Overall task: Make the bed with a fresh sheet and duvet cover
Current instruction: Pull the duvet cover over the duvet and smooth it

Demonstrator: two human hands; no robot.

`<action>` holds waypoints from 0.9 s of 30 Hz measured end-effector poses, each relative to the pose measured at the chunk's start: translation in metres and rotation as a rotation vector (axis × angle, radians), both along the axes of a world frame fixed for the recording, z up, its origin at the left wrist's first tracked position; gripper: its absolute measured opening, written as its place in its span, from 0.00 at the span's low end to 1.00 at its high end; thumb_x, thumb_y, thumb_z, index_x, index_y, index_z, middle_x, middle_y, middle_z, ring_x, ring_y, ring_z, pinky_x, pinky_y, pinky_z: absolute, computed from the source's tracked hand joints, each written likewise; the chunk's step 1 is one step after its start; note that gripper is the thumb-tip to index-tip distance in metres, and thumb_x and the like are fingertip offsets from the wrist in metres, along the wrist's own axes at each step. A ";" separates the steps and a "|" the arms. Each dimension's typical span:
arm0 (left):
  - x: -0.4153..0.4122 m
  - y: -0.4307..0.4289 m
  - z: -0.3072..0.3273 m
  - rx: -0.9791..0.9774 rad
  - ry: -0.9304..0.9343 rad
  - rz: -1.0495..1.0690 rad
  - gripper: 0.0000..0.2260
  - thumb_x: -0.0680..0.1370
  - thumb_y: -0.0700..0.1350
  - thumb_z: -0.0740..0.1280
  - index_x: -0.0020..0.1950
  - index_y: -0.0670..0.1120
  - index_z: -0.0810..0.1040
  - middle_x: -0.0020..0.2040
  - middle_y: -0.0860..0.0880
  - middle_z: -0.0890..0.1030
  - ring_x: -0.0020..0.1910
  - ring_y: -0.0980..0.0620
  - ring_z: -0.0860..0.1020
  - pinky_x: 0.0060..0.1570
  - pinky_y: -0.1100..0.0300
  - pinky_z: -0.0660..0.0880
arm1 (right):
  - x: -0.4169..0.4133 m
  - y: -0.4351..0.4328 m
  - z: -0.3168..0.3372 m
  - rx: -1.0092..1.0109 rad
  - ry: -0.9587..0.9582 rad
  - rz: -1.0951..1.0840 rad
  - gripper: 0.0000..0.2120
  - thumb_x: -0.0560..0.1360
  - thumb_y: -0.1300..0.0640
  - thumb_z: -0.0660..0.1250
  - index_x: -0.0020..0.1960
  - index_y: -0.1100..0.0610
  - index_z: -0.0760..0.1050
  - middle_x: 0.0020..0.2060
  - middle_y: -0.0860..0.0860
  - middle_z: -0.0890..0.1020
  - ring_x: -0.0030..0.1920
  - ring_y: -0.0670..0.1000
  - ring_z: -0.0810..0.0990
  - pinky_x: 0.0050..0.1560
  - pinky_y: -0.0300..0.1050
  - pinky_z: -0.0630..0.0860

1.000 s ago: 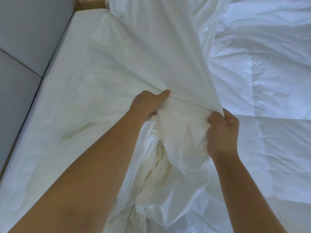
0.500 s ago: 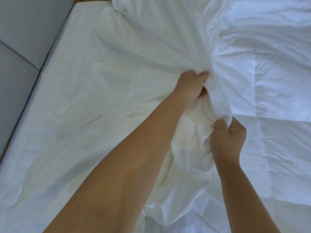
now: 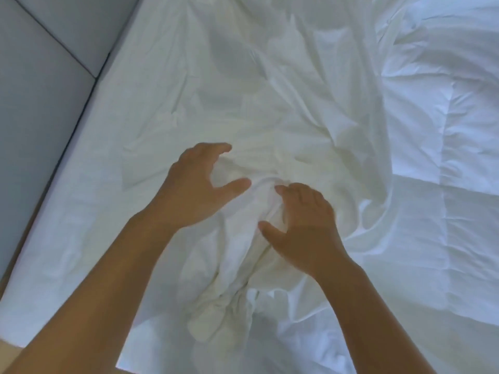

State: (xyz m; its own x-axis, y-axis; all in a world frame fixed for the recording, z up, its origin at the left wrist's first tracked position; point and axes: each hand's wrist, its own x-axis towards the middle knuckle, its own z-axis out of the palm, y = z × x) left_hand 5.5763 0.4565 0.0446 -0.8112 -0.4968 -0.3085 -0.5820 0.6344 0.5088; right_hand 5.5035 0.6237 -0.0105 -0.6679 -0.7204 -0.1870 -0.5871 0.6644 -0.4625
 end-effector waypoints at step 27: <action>0.062 -0.003 -0.061 -0.526 -0.385 -0.592 0.56 0.64 0.68 0.70 0.76 0.44 0.40 0.72 0.44 0.61 0.70 0.43 0.63 0.63 0.47 0.64 | 0.077 -0.029 -0.046 -0.790 -1.264 -1.006 0.34 0.58 0.51 0.81 0.62 0.56 0.76 0.53 0.53 0.84 0.54 0.55 0.82 0.60 0.57 0.76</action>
